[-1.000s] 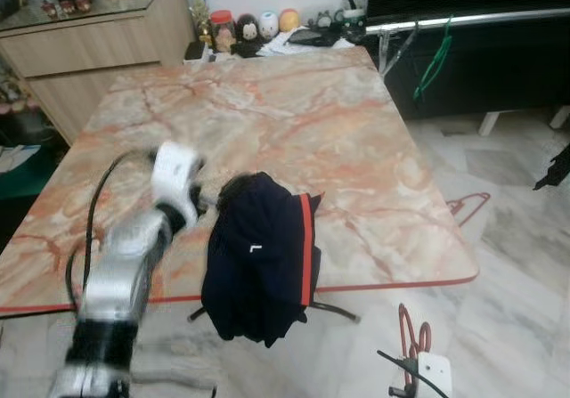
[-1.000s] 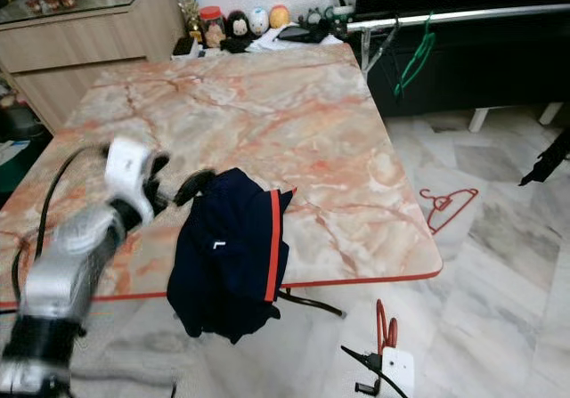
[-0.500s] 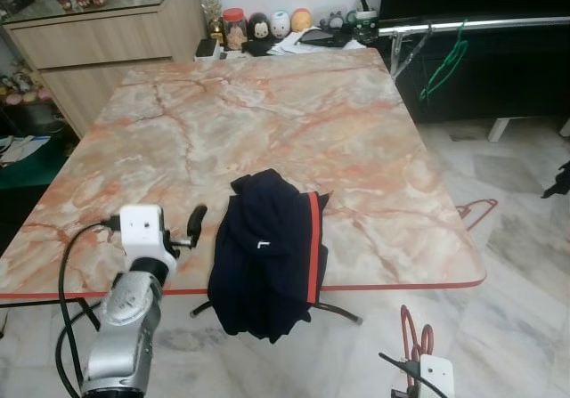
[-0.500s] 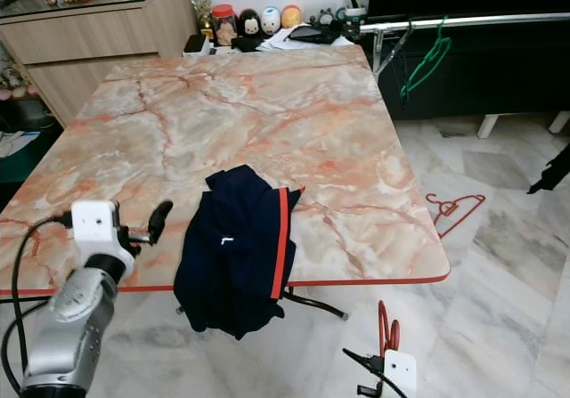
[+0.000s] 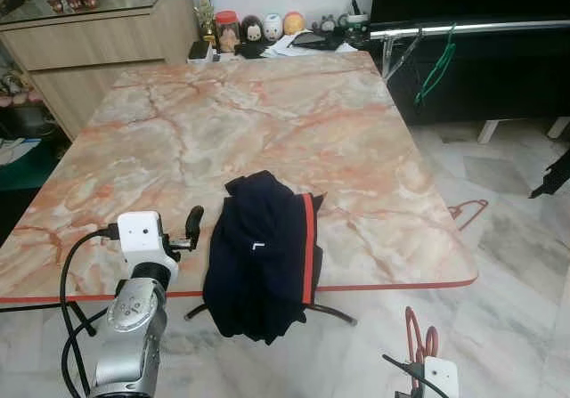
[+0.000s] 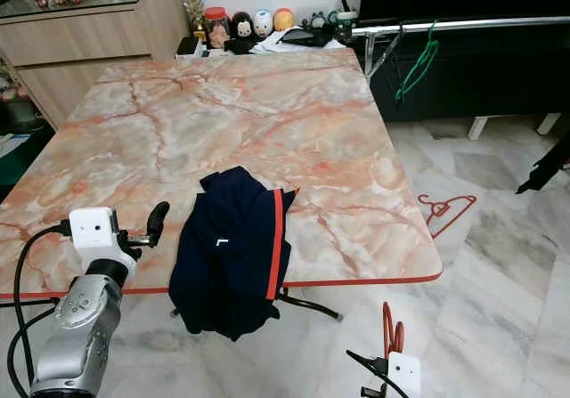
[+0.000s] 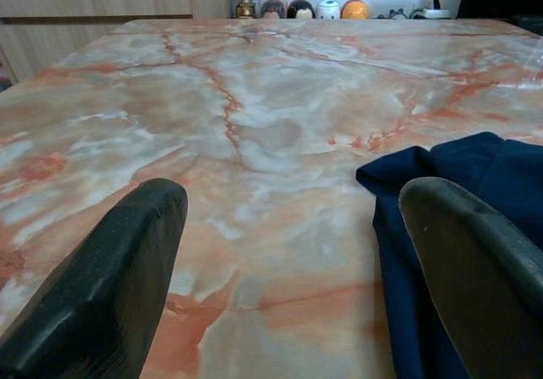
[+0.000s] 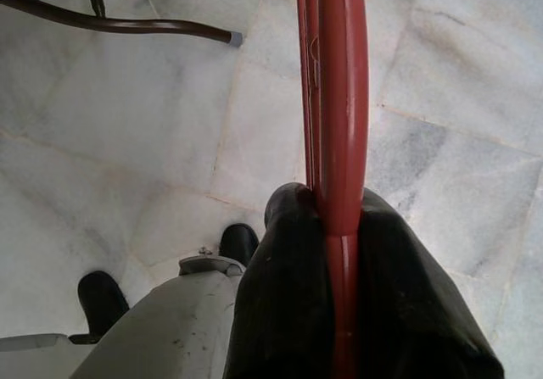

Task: Hang hanger

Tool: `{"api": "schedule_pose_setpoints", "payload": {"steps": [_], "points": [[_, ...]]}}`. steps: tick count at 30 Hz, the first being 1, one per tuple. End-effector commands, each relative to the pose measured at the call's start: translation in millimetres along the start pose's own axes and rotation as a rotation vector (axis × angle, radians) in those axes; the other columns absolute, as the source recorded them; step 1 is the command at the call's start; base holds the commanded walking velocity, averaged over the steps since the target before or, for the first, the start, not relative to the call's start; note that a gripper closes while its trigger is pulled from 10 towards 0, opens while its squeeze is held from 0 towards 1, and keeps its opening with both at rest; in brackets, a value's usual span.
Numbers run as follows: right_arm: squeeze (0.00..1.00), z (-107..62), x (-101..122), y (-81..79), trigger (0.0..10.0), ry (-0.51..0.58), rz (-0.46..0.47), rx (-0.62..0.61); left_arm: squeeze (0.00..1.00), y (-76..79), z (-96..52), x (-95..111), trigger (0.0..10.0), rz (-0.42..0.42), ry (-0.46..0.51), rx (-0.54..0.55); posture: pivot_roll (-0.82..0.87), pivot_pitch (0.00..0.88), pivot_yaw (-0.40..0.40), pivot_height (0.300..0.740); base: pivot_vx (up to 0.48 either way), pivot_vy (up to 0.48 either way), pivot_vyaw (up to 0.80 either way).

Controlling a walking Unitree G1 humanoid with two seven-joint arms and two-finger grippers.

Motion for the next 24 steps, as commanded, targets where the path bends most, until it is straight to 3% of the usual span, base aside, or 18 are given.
{"api": "schedule_pose_setpoints", "payload": {"steps": [1, 9, 24], "points": [[0.00, -0.7, -3.6, -0.1, 10.0, -0.006, 0.011, -0.003, 0.00, -0.5, -0.5, -1.8, 10.0, -0.003, -0.002, 0.010, -0.17, 0.000, 0.052, 0.740, 0.000, 0.000, 0.00], [0.00, -0.9, -5.2, -1.1, 10.0, -0.010, 0.011, -0.003, 0.00, 1.2, -1.1, -2.5, 10.0, -0.010, -0.002, 0.005, -0.17, 0.000, 0.059, 0.740, 0.000, 0.000, 0.00], [0.00, -0.9, -5.6, -1.9, 10.0, -0.013, 0.015, -0.002, 0.00, 7.1, -0.2, -1.4, 10.0, -0.016, -0.002, -0.020, -0.16, 0.000, 0.062, 0.740, -0.275, 0.000, 0.00]]}}
Point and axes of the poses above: a point about 5 cm out from each wrist's last joint towards the gripper, its own z axis pointing out of the wrist towards the gripper, its own x axis along the axis of the wrist's last joint, y = z × x, the point moved 4 cm from there along z, pointing out of the wrist towards the gripper, and after that the axes turned 13 degrees about z, right-handed, at the moved point
